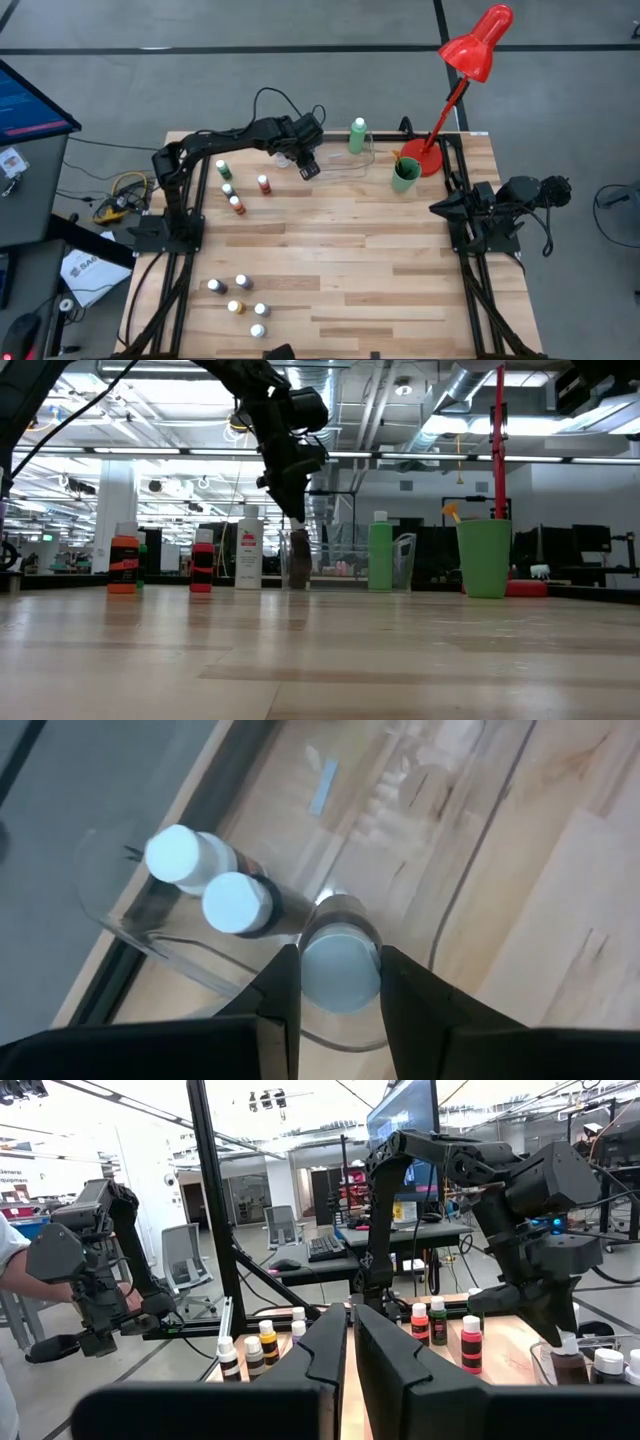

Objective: Pick & Place Paint Supplies
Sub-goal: Put the small brown paint bottle into the transparent bin

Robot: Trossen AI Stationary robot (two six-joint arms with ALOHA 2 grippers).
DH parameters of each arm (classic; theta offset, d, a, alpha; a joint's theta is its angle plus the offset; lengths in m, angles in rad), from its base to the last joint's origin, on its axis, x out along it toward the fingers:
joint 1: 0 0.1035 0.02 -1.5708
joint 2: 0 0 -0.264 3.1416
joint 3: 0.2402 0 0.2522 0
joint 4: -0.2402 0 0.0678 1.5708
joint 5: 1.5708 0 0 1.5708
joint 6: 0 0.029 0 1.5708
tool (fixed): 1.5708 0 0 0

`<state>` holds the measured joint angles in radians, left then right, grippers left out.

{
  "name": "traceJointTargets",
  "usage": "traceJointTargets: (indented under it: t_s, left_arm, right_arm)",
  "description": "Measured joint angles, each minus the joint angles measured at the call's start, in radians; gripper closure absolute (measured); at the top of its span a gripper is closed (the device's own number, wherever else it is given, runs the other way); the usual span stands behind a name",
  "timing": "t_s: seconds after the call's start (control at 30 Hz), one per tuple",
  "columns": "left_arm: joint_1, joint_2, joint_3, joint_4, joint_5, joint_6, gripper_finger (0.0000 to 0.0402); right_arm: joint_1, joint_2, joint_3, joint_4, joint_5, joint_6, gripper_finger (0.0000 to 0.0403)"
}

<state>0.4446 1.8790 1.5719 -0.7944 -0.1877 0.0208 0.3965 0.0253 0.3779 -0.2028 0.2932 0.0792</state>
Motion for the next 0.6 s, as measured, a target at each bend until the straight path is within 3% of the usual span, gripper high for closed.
traceJointTargets:
  t_s: [0.6]
  left_arm:
    - [-0.001, 0.0, -0.058, 0.035, -0.026, 0.004, 0.0318]
  right_arm:
    - [0.0, 0.0, 0.0, 0.0, 0.0, 0.0, 0.0381]
